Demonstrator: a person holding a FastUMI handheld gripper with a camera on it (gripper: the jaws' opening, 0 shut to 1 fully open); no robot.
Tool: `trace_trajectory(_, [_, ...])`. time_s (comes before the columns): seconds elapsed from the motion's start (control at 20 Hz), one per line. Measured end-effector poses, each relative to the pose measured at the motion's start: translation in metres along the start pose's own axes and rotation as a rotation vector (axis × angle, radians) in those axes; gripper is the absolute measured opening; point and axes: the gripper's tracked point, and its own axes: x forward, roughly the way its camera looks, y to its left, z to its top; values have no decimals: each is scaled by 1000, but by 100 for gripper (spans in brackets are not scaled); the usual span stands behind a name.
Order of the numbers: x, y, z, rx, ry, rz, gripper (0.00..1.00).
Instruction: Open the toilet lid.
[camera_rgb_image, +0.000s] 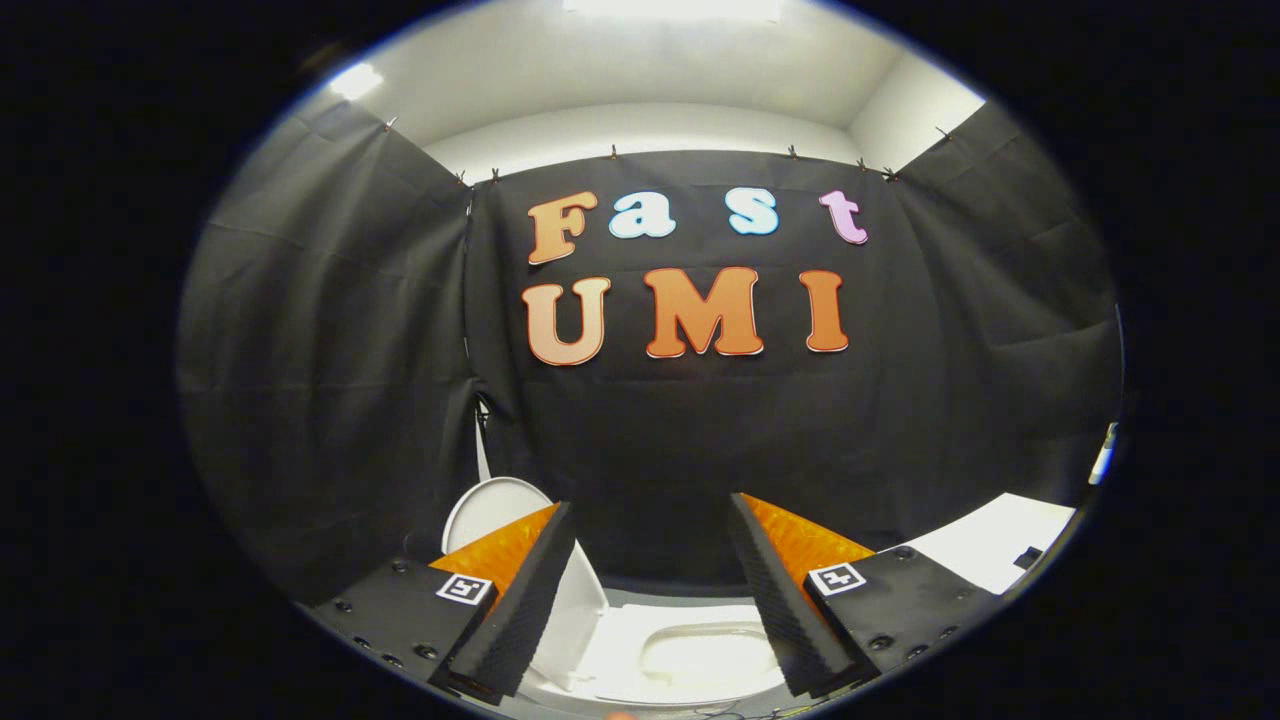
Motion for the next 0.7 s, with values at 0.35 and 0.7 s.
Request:
trace_trajectory(0.35, [-11,-50,22,55,-57,-3,99])
trace_trajectory(0.7, [-6,-53,21,32,-52,-10,99])
